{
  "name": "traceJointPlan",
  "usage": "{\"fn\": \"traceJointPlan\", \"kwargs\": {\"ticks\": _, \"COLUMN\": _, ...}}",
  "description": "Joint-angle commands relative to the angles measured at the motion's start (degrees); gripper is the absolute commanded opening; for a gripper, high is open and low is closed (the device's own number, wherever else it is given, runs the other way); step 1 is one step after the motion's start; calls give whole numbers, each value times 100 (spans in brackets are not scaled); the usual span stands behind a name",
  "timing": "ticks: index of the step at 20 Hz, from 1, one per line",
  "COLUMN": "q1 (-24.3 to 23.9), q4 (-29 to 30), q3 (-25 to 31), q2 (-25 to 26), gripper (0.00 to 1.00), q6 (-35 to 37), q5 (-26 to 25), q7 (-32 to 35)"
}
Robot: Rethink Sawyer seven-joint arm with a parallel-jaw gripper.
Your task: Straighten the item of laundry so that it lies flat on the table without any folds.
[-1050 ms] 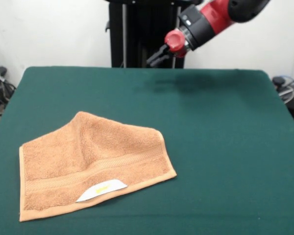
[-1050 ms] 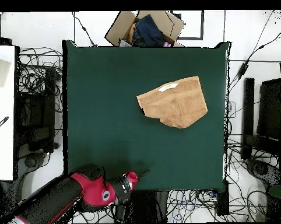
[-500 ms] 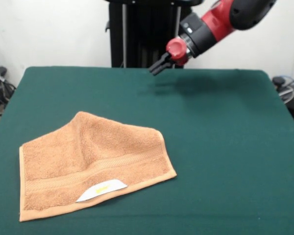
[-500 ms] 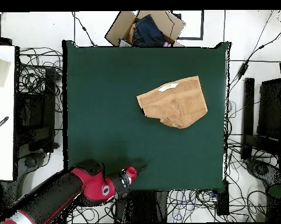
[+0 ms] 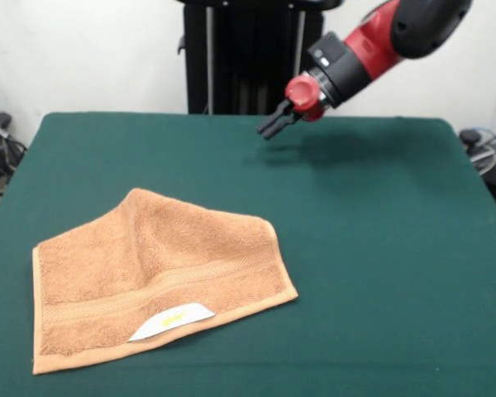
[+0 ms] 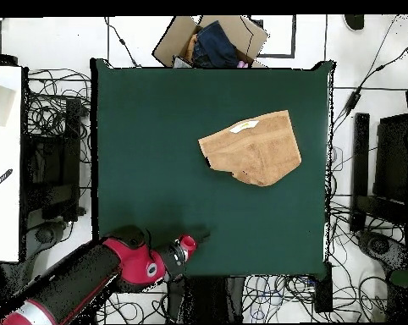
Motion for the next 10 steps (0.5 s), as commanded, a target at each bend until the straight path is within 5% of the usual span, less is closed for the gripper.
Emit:
{"fn": "traceJointPlan", "kwargs": {"ticks": 1, "q1": -268, "q4": -741, "q3": 516, "q2": 125, "gripper": 100, "q6": -429, "q5": 459, "q7": 1074}}
{"fn": "traceJointPlan", "kwargs": {"ticks": 10, "q1": -429, "q4": -947, "q3": 624, "q2": 104, "gripper": 100, "q6": -332, "q5": 470, "q7": 927}}
